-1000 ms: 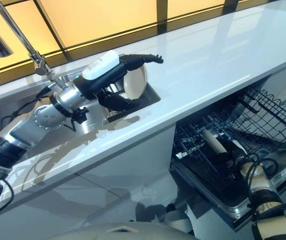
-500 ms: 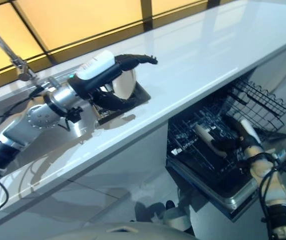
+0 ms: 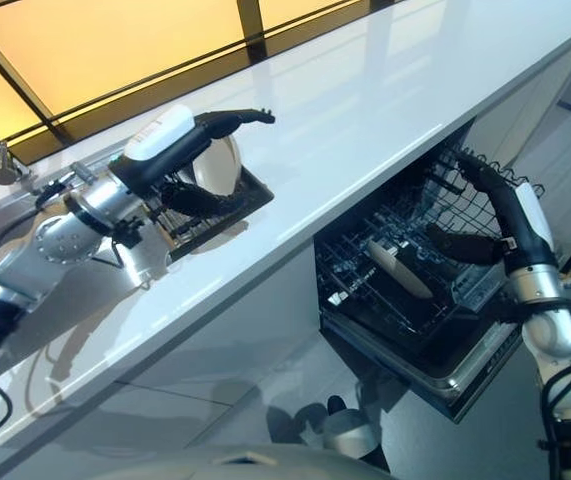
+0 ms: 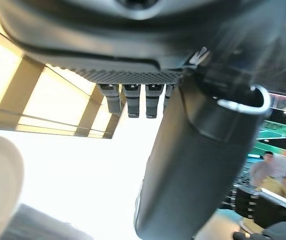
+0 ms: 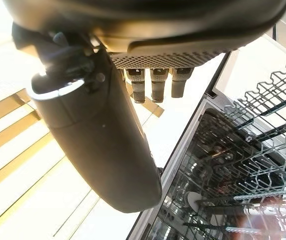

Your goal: Pick up plates and place into dishwasher.

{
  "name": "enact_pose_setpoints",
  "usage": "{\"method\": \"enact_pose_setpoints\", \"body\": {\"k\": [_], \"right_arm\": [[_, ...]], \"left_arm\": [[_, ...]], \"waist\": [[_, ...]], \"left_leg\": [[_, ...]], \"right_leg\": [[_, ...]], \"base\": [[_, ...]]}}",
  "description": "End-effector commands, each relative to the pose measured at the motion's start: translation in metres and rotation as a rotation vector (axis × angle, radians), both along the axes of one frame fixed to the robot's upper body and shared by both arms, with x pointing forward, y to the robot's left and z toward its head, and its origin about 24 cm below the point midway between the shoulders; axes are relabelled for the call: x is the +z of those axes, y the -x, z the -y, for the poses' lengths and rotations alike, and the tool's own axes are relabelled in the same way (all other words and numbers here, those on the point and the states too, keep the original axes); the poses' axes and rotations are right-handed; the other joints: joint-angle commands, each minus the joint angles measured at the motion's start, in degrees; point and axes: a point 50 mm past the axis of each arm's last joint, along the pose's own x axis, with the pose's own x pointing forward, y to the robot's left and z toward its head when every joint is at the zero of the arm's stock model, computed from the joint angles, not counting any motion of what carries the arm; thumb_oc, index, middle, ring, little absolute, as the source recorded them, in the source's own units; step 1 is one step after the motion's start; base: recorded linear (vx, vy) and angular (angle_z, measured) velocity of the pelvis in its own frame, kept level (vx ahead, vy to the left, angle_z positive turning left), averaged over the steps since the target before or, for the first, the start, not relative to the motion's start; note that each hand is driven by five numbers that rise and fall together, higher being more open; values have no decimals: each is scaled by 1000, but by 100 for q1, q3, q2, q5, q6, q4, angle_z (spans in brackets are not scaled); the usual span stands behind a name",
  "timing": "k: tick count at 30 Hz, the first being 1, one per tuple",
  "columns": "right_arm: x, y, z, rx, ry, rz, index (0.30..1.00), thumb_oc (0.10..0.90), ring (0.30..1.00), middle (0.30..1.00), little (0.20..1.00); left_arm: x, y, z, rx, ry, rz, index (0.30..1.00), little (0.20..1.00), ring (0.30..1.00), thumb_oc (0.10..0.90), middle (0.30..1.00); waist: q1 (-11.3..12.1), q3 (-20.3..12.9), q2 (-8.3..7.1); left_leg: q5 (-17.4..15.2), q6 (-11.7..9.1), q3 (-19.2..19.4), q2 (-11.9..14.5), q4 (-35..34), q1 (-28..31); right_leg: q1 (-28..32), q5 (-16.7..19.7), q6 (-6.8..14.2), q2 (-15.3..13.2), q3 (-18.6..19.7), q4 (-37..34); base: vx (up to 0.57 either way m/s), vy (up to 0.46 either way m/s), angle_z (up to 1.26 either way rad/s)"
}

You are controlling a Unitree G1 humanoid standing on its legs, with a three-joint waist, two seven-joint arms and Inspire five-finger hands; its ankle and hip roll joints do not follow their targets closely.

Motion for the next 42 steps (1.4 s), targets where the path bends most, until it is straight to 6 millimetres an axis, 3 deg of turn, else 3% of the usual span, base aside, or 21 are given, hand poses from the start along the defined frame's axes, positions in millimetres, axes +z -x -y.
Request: {"method": "enact_pose_setpoints", "body": {"k": [1, 11, 16, 32, 42], "right_arm": [[65, -1, -4, 50, 68, 318, 900, 800, 900, 900, 900], [69, -3, -8, 64, 94, 318, 900, 800, 900, 900, 900], [59, -3, -6, 65, 80, 273, 900, 800, 900, 900, 900], [50, -4, -6, 68, 71, 222, 900, 800, 900, 900, 900], [47, 3, -1, 72, 106, 180, 900, 800, 900, 900, 900]], "left_arm": [[43, -6, -32, 139, 153, 184, 900, 900, 900, 800, 900], [21, -26, -69, 347, 211, 89, 900, 900, 900, 800, 900], [5, -32, -83, 437, 422, 50, 900, 900, 900, 800, 900], [-10, -44, -80, 451, 682, -33, 900, 900, 900, 800, 900], [-6, -43, -101, 562, 726, 13, 900, 900, 900, 800, 900]], "waist": [[88, -354, 39], [53, -334, 59], [-10, -311, 25], [-161, -153, -26], [-300, -26, -16]], "left_leg": [[-371, 252, -19, -195, 76, 10], [-328, 241, -3, -233, 73, -31], [-319, 245, 42, -236, 76, -48], [-314, 214, 146, -225, 146, -113], [-305, 178, 250, -199, 217, -186]], "right_leg": [[-156, -359, 493, 181, -286, 433], [-177, -332, 507, 157, -321, 388], [-213, -333, 503, 146, -300, 391], [-291, -347, 498, 138, -253, 446], [-357, -316, 509, 103, -237, 428]], "base": [[0, 0, 0], [33, -10, -2], [40, -16, 0], [34, -23, -2], [62, -36, -1]]}}
